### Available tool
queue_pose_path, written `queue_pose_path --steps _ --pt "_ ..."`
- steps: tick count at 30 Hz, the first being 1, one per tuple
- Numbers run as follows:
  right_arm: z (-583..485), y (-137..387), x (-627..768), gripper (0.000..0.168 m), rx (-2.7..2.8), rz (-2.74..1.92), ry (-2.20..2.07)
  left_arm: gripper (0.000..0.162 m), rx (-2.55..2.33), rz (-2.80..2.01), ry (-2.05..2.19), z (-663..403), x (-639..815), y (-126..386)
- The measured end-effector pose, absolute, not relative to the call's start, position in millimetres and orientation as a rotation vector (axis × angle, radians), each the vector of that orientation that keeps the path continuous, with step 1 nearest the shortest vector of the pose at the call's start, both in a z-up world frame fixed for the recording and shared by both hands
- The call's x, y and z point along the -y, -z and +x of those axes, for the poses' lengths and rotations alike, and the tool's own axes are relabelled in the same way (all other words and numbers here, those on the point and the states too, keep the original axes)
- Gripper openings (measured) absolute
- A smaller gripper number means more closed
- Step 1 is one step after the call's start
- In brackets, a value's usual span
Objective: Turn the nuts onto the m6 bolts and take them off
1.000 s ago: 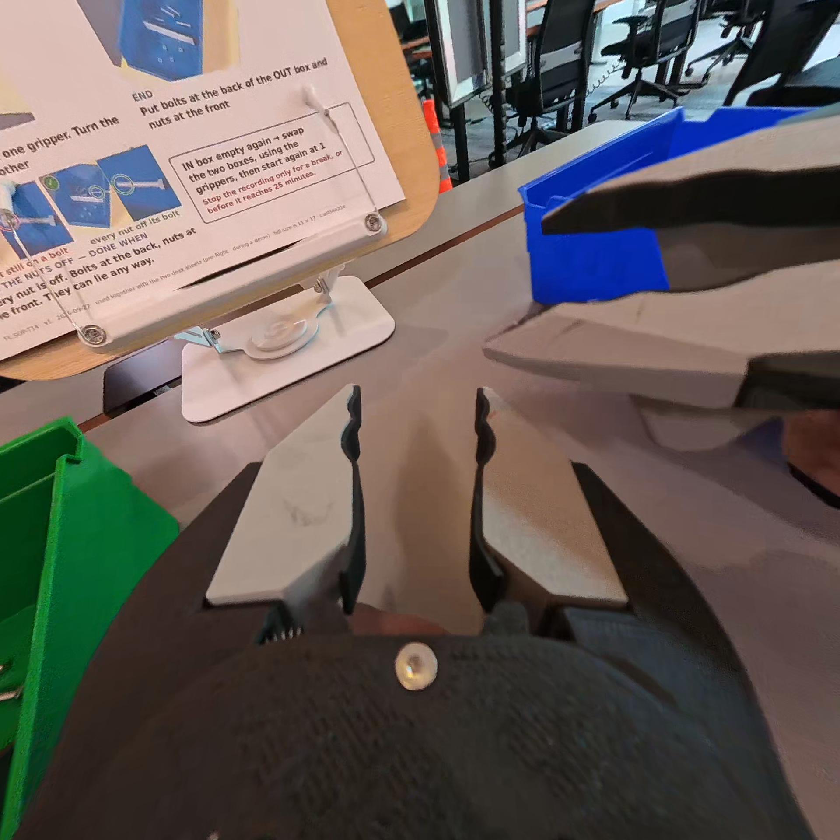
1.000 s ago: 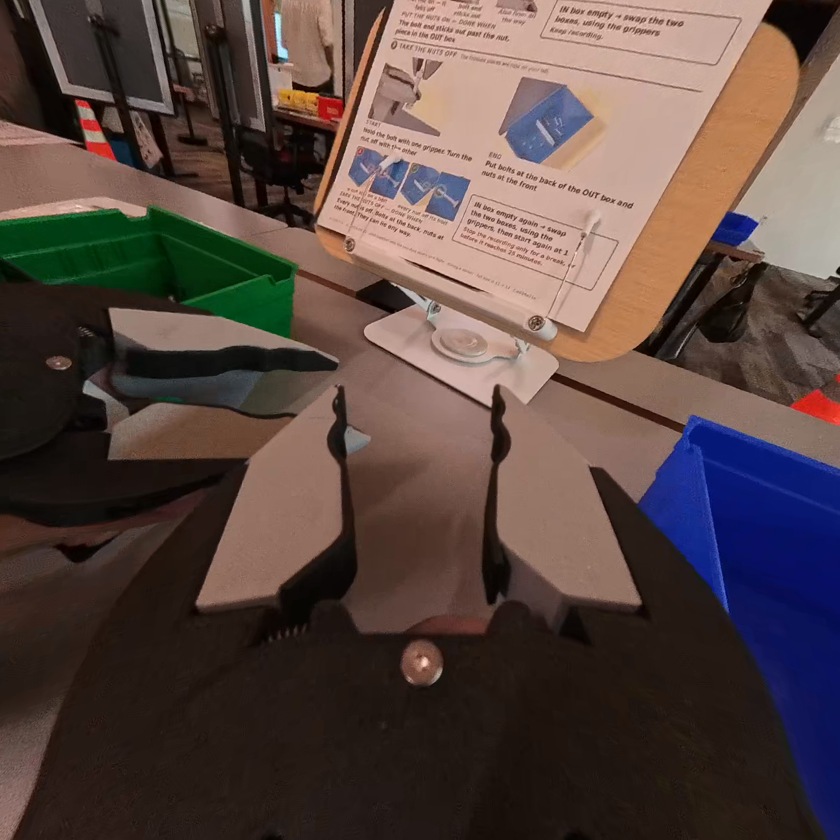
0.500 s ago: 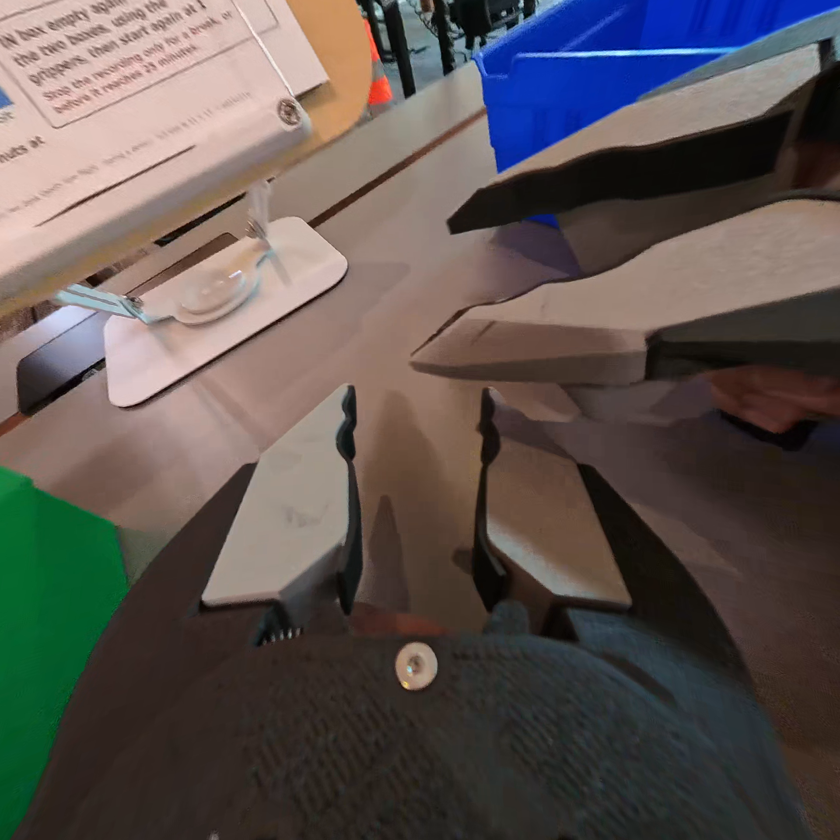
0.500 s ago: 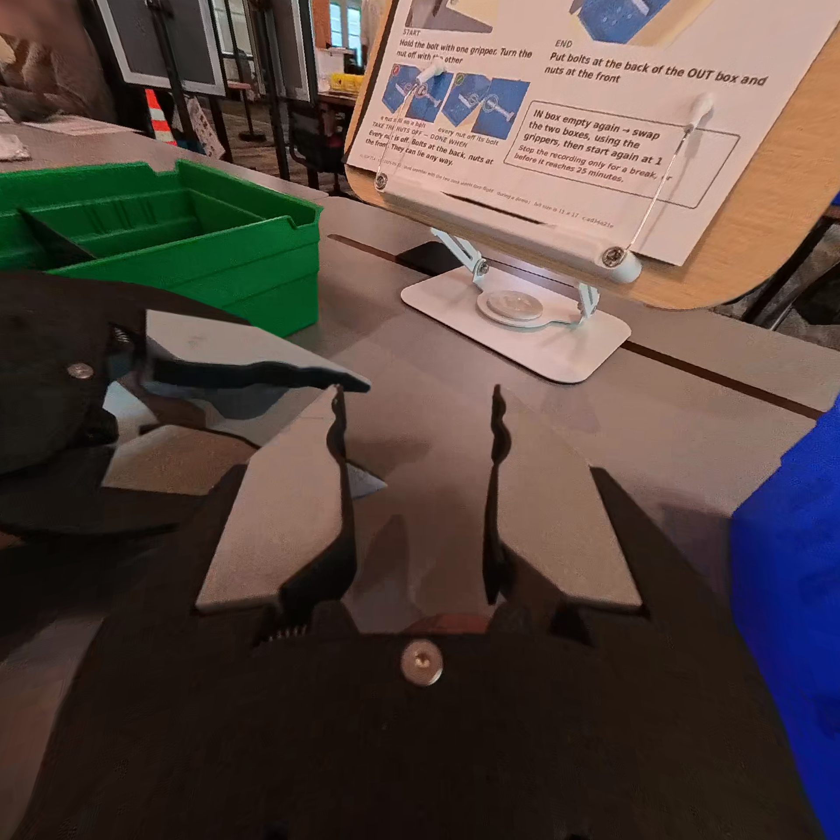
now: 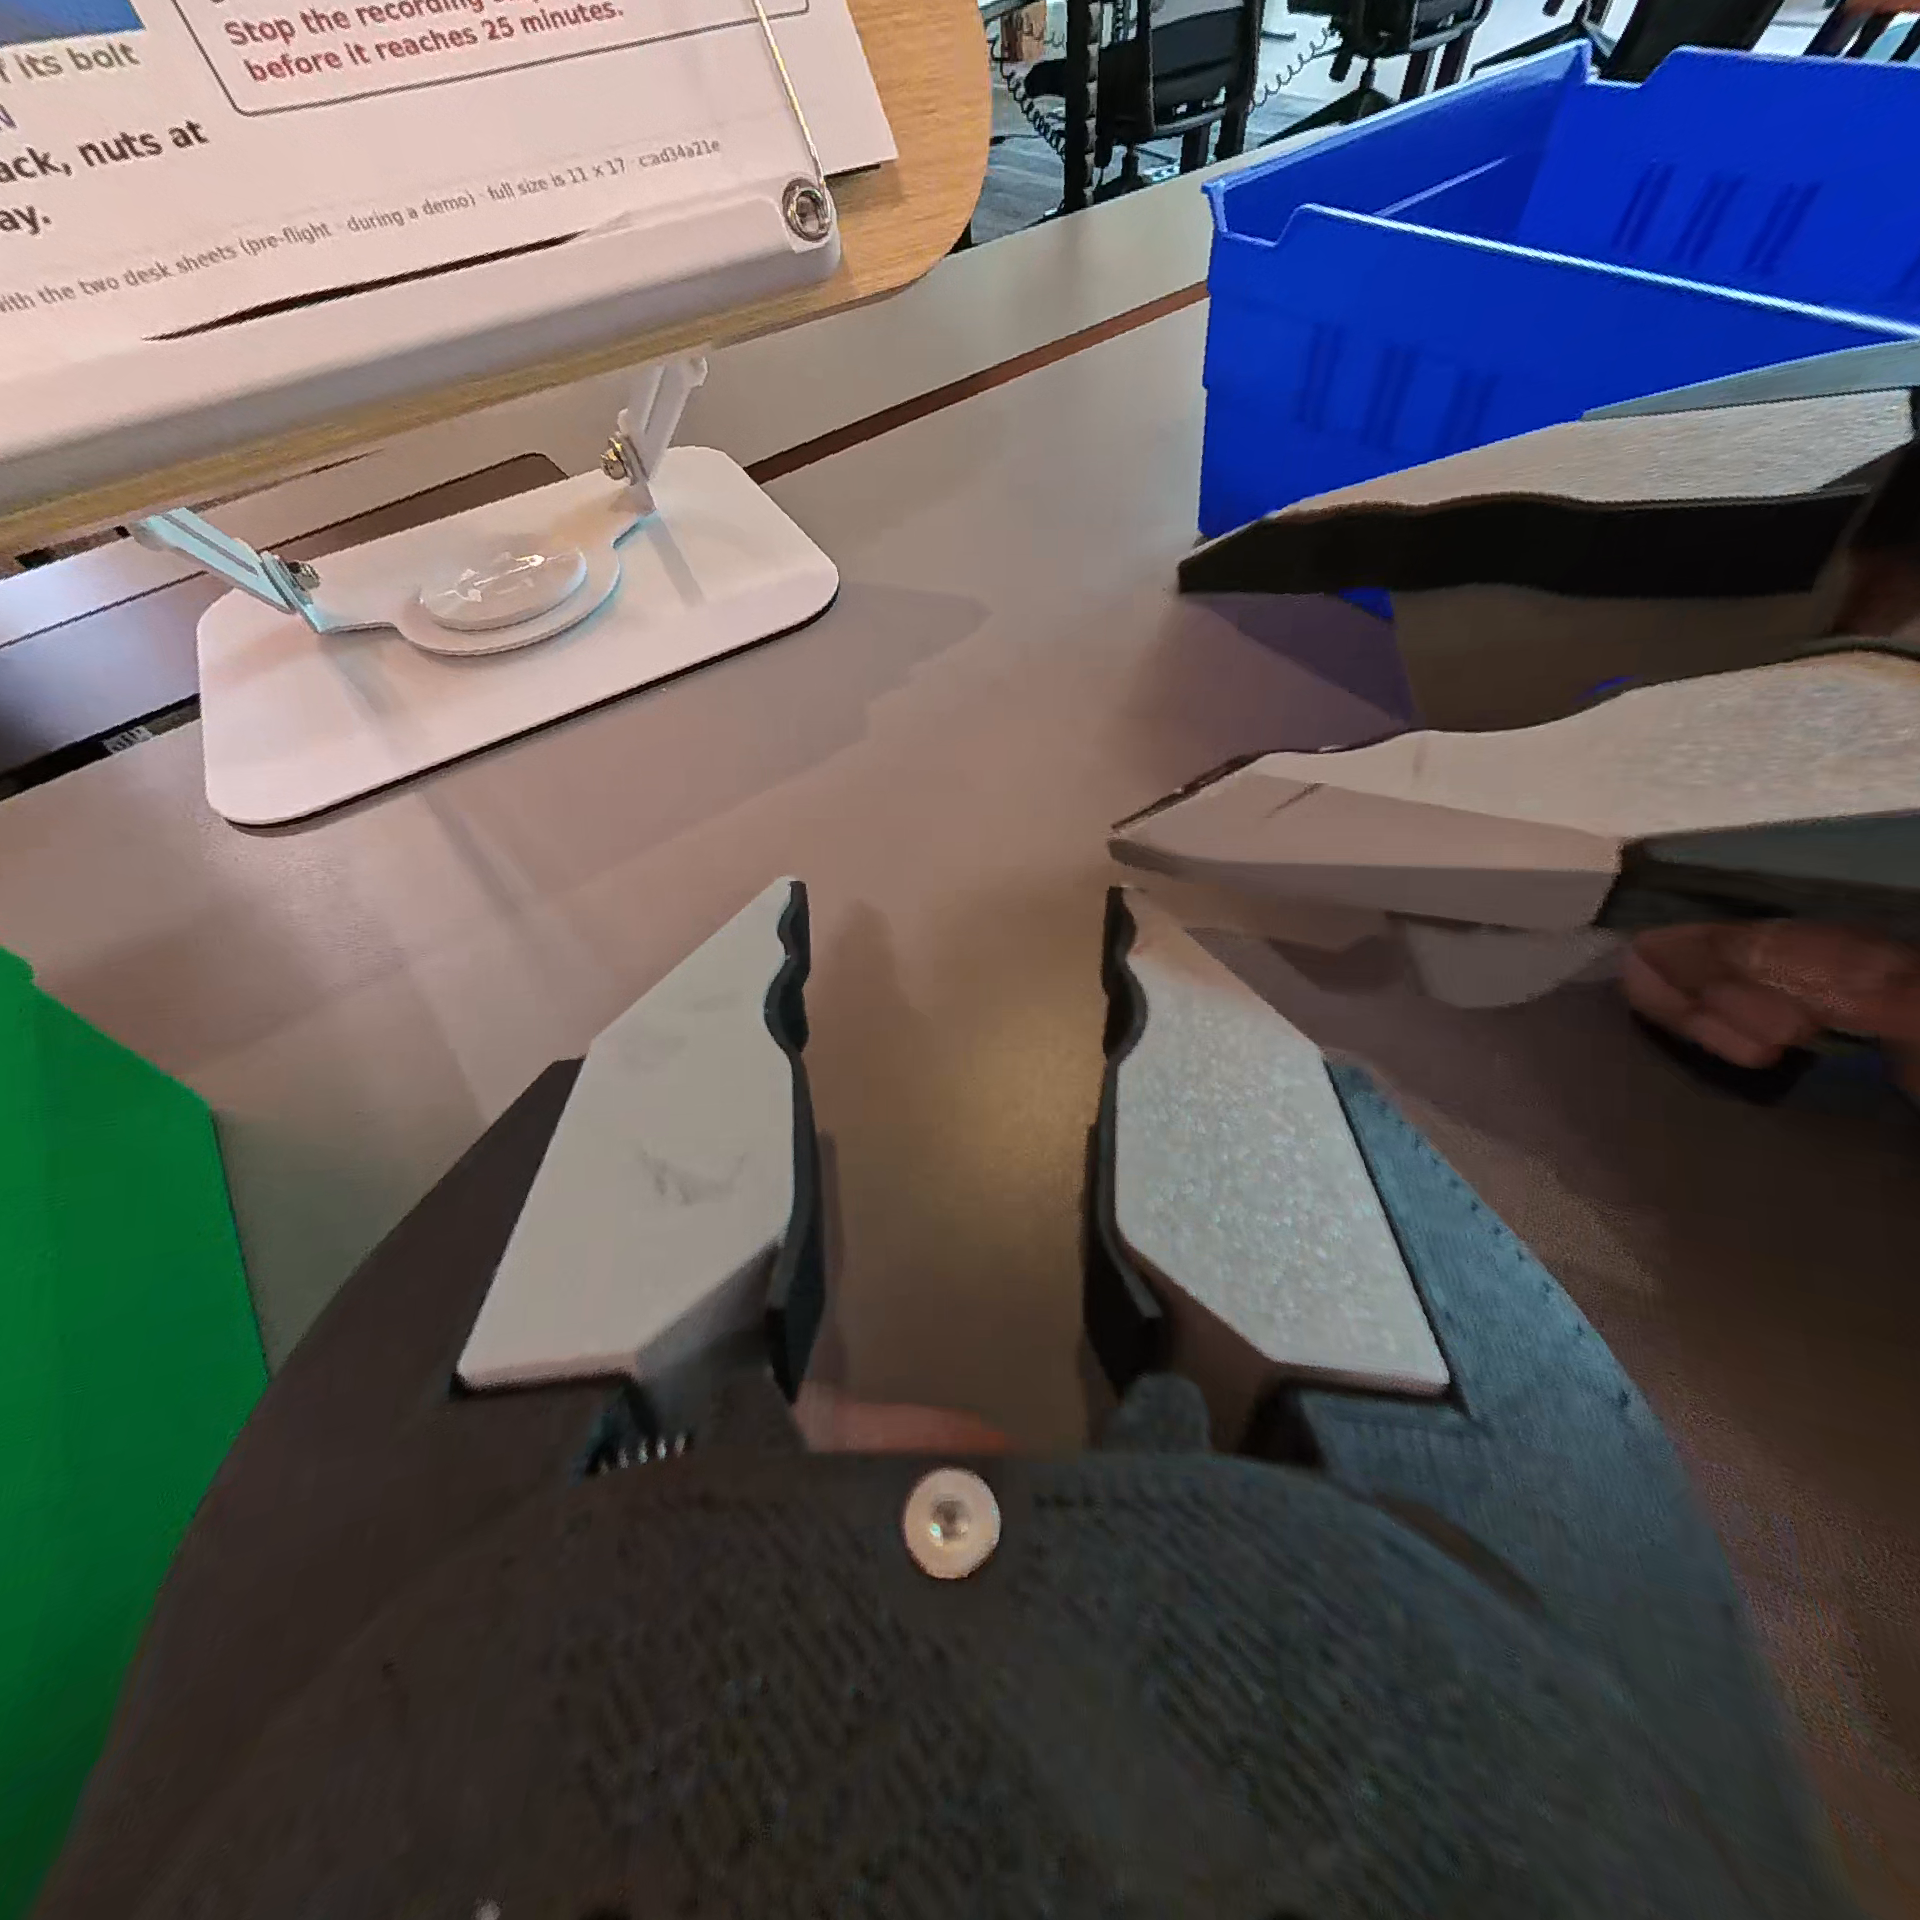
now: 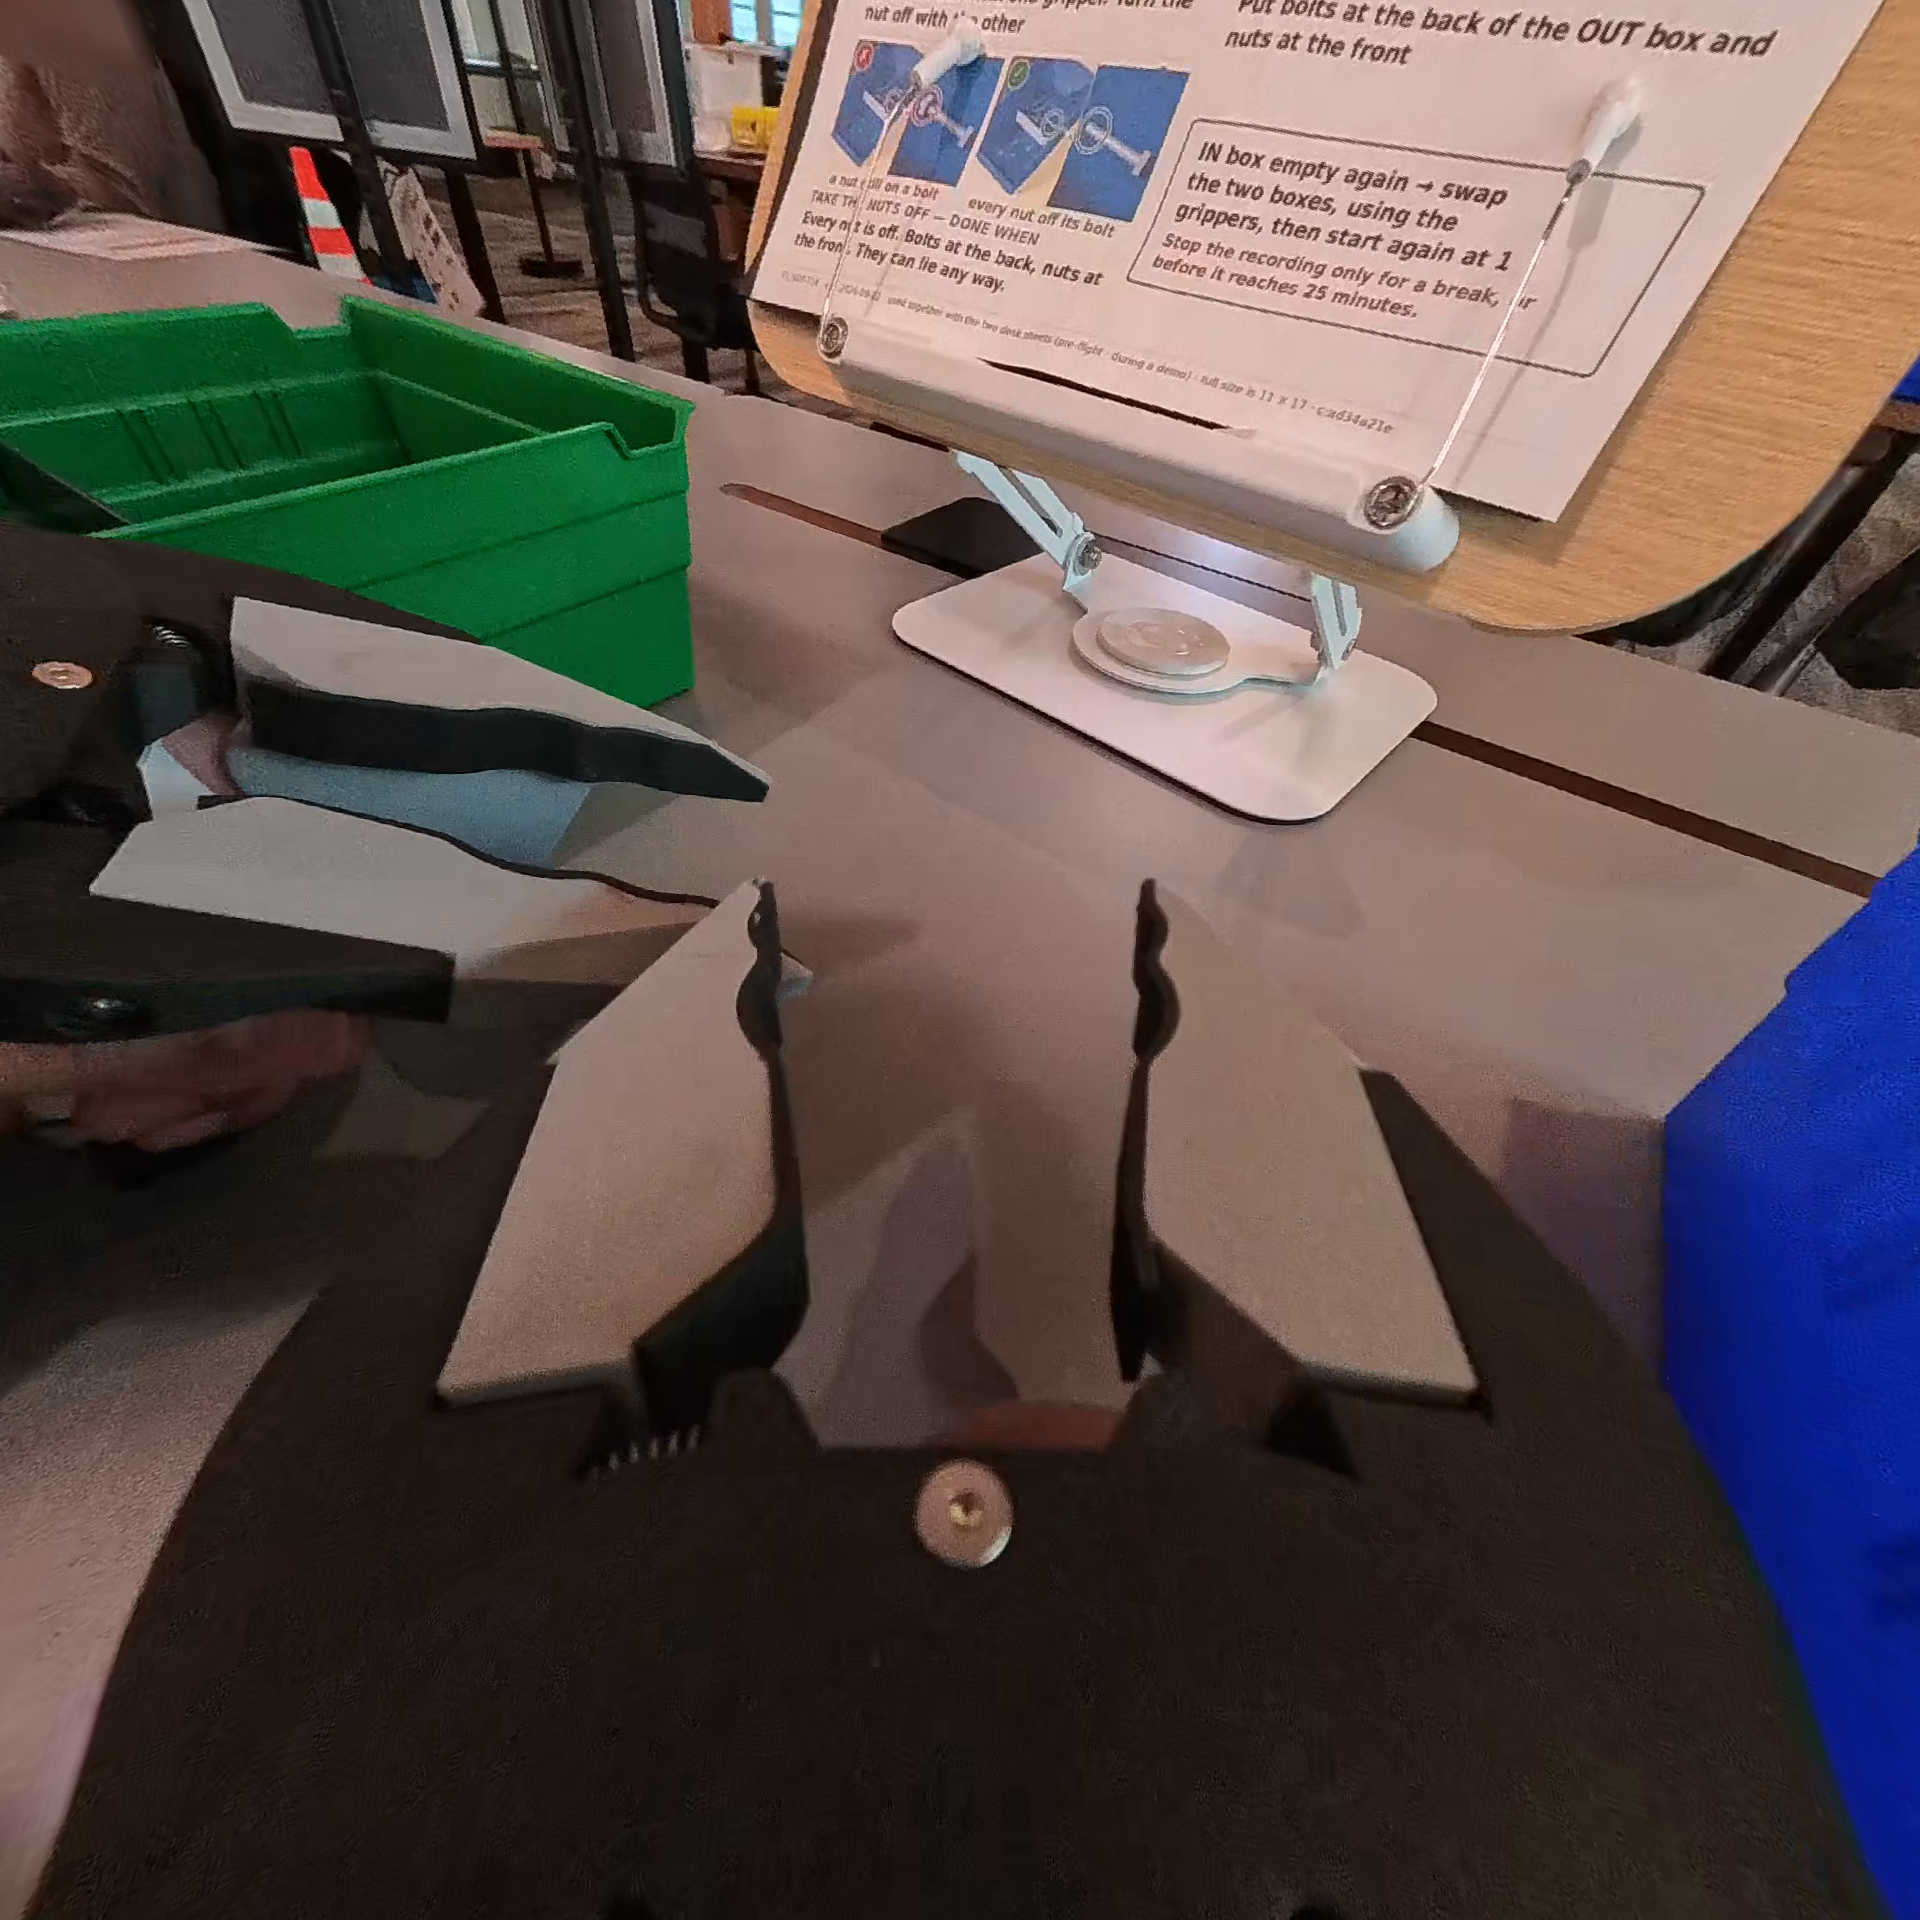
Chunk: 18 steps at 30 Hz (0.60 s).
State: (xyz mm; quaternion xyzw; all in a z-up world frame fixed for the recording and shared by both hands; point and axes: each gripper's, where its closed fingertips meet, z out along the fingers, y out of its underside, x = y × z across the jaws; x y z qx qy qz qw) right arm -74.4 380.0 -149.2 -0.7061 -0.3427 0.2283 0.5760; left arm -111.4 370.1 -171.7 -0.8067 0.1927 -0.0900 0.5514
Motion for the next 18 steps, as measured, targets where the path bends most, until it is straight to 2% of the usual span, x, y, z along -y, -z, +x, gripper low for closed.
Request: queue_pose_path --steps 2,4,11,18 --pt "-73.2 147.8 -378.5 0.077 0.802 -1.650 -0.570 0.055 -0.459 -1.908 0.216 -110.6 -370.6 171.6" --pt "-77.4 148.8 -371.9 0.070 0.836 -1.653 -0.640 0.057 -0.470 -1.901 0.199 -109.7 -371.1 171.1" --pt "-71.2 144.0 -372.7 0.082 0.872 -1.625 -0.608 0.061 -0.515 -1.884 0.138 -105.4 -371.0 171.2" --pt "-71.9 144.9 -374.1 0.080 0.872 -1.617 -0.573 0.060 -0.471 -1.888 0.153 -110.4 -372.6 169.8"
